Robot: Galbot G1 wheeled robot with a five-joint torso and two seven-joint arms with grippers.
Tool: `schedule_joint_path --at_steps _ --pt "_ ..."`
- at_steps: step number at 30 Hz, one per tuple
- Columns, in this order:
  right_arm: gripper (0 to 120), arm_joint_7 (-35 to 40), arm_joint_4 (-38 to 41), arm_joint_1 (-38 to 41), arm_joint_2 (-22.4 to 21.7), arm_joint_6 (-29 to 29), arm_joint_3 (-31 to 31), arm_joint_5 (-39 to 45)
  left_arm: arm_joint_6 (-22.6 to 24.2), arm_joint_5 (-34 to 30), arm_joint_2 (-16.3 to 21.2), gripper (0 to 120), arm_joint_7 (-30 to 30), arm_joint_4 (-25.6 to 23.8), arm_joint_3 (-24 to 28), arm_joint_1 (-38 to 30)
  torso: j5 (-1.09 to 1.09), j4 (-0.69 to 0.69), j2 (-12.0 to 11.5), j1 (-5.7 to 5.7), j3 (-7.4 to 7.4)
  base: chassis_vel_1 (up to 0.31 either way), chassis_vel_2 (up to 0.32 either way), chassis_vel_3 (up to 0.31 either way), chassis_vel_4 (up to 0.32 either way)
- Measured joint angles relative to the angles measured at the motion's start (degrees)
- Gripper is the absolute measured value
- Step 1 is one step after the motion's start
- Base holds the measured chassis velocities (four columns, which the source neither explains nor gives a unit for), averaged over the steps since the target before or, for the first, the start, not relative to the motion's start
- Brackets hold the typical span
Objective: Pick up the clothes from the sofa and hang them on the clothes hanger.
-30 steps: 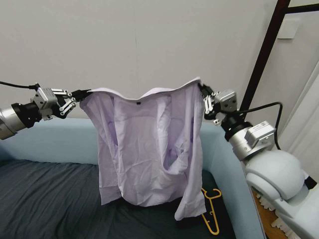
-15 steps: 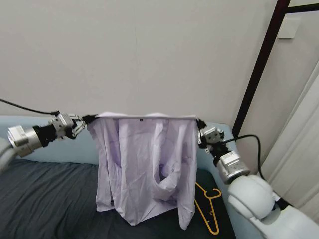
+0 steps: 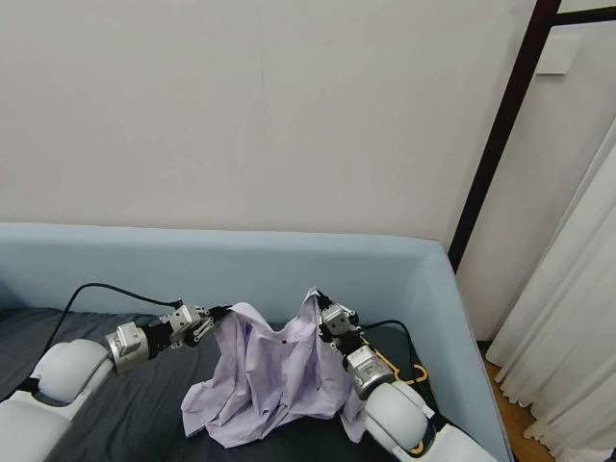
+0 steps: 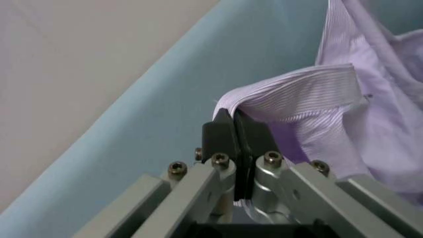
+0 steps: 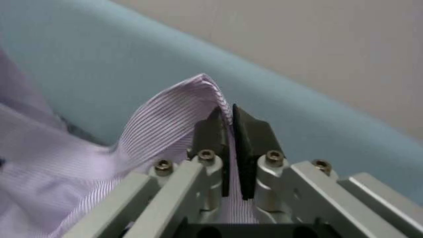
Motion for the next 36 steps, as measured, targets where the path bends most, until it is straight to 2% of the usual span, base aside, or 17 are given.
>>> schedule_joint_path --at_steps 3,6,7,8,9,13,14,17,19,20,21,25,30,36 --pt "15 1.2 -0.1 -0.7 0.1 -1.5 0.2 5.7 0.0 0.0 -0.2 0 -1.0 0.6 0.0 -0.1 0.0 0.01 0.0 0.0 0.0 0.0 0.0 0.0 0.0" --pt "30 4.6 0.0 -2.1 -0.8 -5.2 1.9 24.6 0.0 -0.1 -0.8 0 -2.1 1.1 0.0 -0.3 0.0 0.01 0.0 0.0 0.0 0.0 0.0 0.0 0.0" --pt "31 5.8 0.1 -2.5 -1.3 -6.5 2.9 30.0 0.0 -0.1 -0.8 0 -2.2 1.1 0.0 -0.5 0.0 0.0 0.0 0.0 0.0 0.0 0.0 0.0 0.0" --pt "31 5.8 0.1 -2.5 -1.3 -6.5 2.9 30.0 0.0 -0.1 -0.8 0 -2.2 1.1 0.0 -0.5 0.0 0.0 0.0 0.0 0.0 0.0 0.0 0.0 0.0" --pt "38 6.7 -0.1 -3.1 -1.9 -8.6 4.3 35.2 0.0 -0.3 -0.8 0 -2.2 1.1 -0.1 -0.7 0.01 0.0 0.0 0.0 0.0 0.0 0.0 0.0 0.0" --pt "54 7.3 -1.9 -4.3 -3.9 -13.7 8.0 44.3 0.2 -0.9 -0.1 0 -2.2 0.4 -0.3 -1.2 0.0 -0.02 0.0 0.0 0.0 0.0 0.0 0.0 0.0" --pt "54 7.3 -1.9 -4.3 -3.9 -13.7 8.0 44.3 0.2 -0.9 -0.1 0 -2.2 0.4 -0.3 -1.2 0.0 -0.02 0.0 0.0 0.0 0.0 0.0 0.0 0.0" --pt "68 7.5 -4.0 -4.3 -4.5 -16.8 9.2 44.8 0.4 -1.3 2.0 0 -1.7 -0.8 -0.2 -1.4 0.01 0.01 0.0 0.0 0.0 0.0 0.0 0.0 0.0" --pt "74 7.8 -6.6 -4.0 -4.4 -18.1 9.8 41.5 0.6 -1.5 4.0 0 -1.3 -1.5 0.4 -1.7 0.01 0.01 0.0 0.0 0.0 0.0 0.0 0.0 0.0" --pt "81 7.9 -8.3 -3.7 -4.1 -18.3 10.1 38.8 0.7 -1.5 4.8 0 -1.2 -1.8 0.5 -1.8 0.01 0.01 0.0 0.0 0.0 0.0 0.0 0.0 0.0" --pt "81 7.9 -8.3 -3.7 -4.1 -18.3 10.1 38.8 0.7 -1.5 4.8 0 -1.2 -1.8 0.5 -1.8 0.01 0.01 0.0 0.0 0.0 0.0 0.0 0.0 0.0" --pt "97 7.0 -16.0 -2.4 -2.8 -18.9 11.5 33.3 0.7 -2.1 6.6 0 -1.1 -3.0 0.2 -1.4 0.0 0.01 0.0 0.0 0.0 0.0 0.0 0.0 0.0" --pt "100 3.7 -21.7 -1.2 -1.9 -19.4 13.1 27.5 0.7 -3.3 8.5 0 -1.1 -4.4 -0.6 -0.9 0.01 0.0 0.0 0.0 0.0 0.0 0.0 0.0 0.0" --pt "100 2.0 -25.2 1.2 -0.9 -22.7 13.8 29.9 0.4 -3.9 9.3 0 -1.1 -5.2 -1.1 -0.8 0.0 0.01 0.0 0.0 0.0 0.0 0.0 0.0 0.0"
